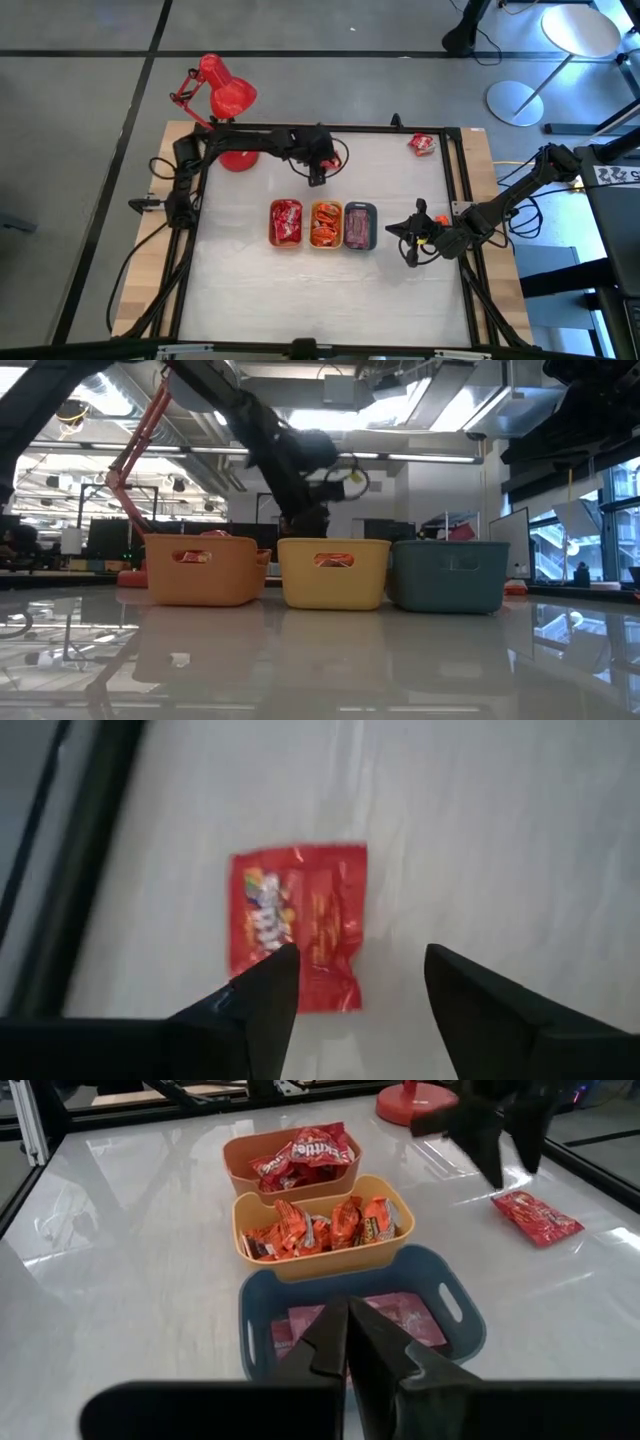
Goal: Sort candy
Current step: Put the red candy into the orange bin
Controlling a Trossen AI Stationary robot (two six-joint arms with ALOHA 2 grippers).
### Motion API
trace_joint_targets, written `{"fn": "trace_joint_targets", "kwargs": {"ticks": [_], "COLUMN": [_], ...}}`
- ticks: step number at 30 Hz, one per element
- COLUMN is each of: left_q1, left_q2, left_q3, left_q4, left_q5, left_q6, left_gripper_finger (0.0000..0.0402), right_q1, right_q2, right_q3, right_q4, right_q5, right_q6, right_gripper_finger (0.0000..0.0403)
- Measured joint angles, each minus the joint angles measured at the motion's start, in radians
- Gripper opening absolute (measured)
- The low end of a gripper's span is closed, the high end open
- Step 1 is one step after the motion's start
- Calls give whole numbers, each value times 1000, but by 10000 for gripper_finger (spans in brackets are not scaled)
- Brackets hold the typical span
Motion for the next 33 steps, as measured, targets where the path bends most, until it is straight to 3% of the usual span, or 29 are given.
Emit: {"fn": "trace_joint_targets", "kwargs": {"ticks": [13,16,21,23,33], "left_q1": [10,12,1,-6,-73], "left_q2": [114,113,109,104,8], "left_q3": [1,1,1,1,-2], "left_q4": [32,30,19,6,-124], "left_q5": [-34,-33,-48,-52,-172], "left_q6": [75,66,61,49,-5], "left_gripper_finger": [196,162,43,13,1], "right_q1": [0,0,0,0,0], "right_q2": [0,0,0,0,0], "right_q3": [0,0,0,0,0], "right_q4": [2,3,2,2,-1], "right_q5": [-8,-8,-8,-9,-8], "right_q6": [24,29,32,32,31], "right_gripper_finger": [12,12,12,12,12]}}
